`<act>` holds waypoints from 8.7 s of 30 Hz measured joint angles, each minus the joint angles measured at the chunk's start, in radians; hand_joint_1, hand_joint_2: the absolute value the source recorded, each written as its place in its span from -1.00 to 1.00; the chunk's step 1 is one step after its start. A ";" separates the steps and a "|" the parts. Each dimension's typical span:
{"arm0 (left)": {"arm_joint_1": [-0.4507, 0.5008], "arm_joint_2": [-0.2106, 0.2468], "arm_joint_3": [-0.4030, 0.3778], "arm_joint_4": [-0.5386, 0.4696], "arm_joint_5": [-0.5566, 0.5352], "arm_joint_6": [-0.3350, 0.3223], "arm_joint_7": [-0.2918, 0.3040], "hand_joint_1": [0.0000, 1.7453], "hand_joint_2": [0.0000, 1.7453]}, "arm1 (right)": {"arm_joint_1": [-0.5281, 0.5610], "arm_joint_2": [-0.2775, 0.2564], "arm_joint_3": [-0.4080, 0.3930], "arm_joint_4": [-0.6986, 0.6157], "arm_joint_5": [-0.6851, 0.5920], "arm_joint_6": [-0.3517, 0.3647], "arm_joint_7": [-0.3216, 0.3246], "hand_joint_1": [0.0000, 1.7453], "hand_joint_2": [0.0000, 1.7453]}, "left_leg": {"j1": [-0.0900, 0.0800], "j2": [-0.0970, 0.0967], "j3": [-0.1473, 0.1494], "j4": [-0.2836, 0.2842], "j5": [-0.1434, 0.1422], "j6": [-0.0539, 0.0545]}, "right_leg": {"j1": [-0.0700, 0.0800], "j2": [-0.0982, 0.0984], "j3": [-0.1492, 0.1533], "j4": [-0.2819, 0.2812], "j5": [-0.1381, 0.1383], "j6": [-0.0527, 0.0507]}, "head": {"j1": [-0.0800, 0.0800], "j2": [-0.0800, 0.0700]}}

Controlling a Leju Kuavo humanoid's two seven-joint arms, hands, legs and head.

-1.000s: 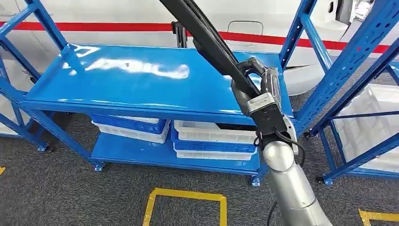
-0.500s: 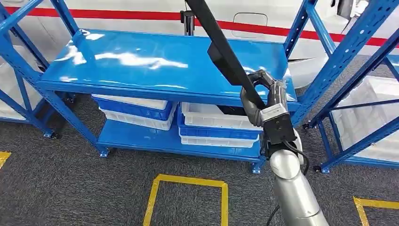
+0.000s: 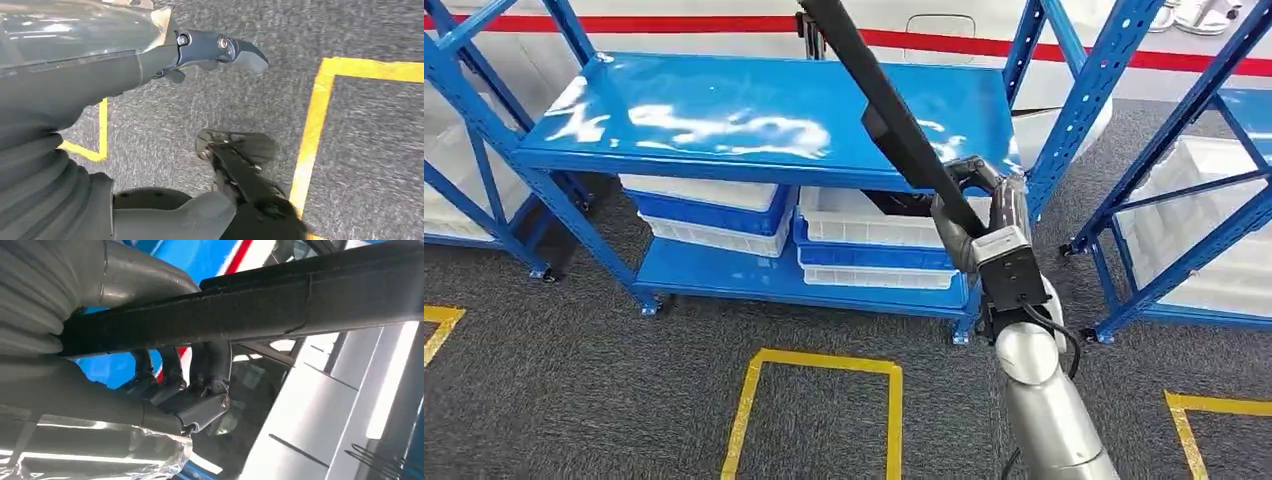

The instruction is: Take the parts from the cabinet and place them on the table.

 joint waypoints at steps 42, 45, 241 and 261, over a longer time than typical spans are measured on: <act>-0.010 0.021 0.028 -0.002 -0.008 -0.019 -0.027 -1.00 1.00 | -0.003 0.019 -0.018 0.063 -0.026 -0.031 -0.038 1.00 1.00 | -0.009 0.009 -0.039 -0.141 0.075 0.061 | -0.001 0.001 -0.115 0.315 -0.160 0.029 | 0.013 0.000; -0.009 0.020 0.028 -0.002 -0.011 -0.018 -0.031 -1.00 1.00 | -0.015 0.019 -0.015 0.074 -0.026 -0.031 -0.038 1.00 1.00 | -0.007 0.010 -0.090 -0.138 0.113 0.050 | -0.007 0.000 -0.005 0.217 -0.081 0.067 | 0.013 0.000; 0.028 -0.005 0.156 -0.002 -0.114 0.001 -0.021 -1.00 1.00 | 0.187 -0.045 -0.064 -0.037 0.037 -0.052 -0.040 1.00 1.00 | -0.016 -0.025 -0.039 -0.114 0.044 0.075 | 0.003 -0.004 -0.072 0.270 -0.186 0.030 | 0.012 0.000; 0.031 0.002 0.170 -0.001 -0.084 -0.027 -0.065 -1.00 1.00 | 0.086 -0.060 -0.050 0.150 -0.045 -0.081 -0.106 1.00 1.00 | -0.009 0.022 -0.099 -0.011 0.030 0.025 | 0.003 -0.067 0.046 -0.001 -0.046 0.004 | 0.003 0.000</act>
